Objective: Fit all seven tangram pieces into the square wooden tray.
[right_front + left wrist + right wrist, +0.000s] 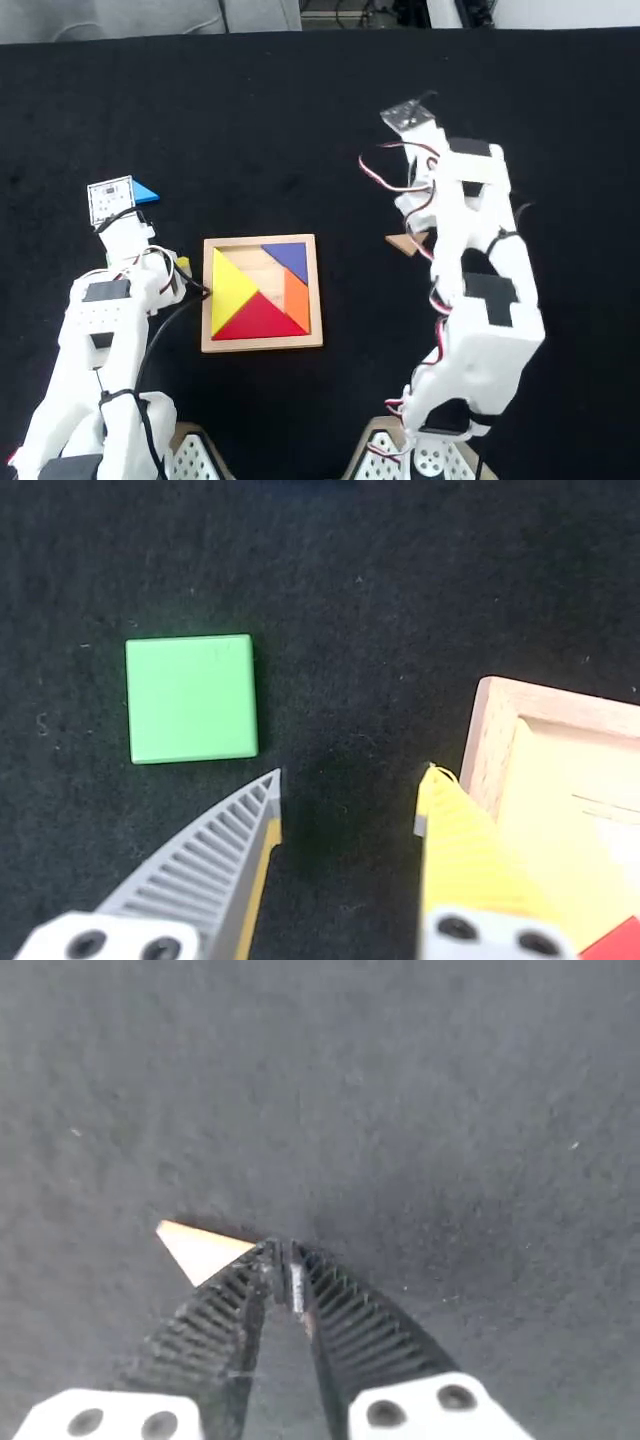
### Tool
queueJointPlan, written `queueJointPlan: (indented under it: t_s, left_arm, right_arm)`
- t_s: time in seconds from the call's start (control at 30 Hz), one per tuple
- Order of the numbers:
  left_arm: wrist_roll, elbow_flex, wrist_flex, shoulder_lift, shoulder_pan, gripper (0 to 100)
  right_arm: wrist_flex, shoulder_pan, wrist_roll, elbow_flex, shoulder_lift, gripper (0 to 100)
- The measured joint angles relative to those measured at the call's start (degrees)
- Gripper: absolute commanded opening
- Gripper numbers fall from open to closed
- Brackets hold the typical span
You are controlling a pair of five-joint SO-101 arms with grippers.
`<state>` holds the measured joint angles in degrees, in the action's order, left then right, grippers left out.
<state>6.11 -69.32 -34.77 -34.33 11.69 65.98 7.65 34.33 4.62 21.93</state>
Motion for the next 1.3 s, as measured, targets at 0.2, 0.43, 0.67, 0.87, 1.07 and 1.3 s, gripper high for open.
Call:
queueJointPlan:
  t_s: [0.2,0.43,0.67,0.87,1.07,1.3]
  left_arm:
    - [0.0,0.0,0.0,0.0,0.0,22]
    - [0.0,0.0,0.0,0.0,0.0,22]
    - [0.0,0.0,0.0,0.0,0.0,22]
    - [0.0,0.0,0.0,0.0,0.0,22]
    - [0.0,0.0,0.0,0.0,0.0,22]
    - [0.0,0.0,0.0,0.0,0.0,22]
  right_arm:
    - [0.09,1.32,2.02,-0.09,1.32,1.1]
    - [11.43,2.02,7.47,-0.26,1.32,1.1]
    - [15.03,2.02,7.91,2.02,-3.52,1.1]
    - [15.12,-1.14,15.56,10.9,-16.62,1.1]
    - [15.47,-4.31,34.55,16.88,-26.02,1.5]
    - [15.56,-6.42,41.67,20.04,-26.9,1.2]
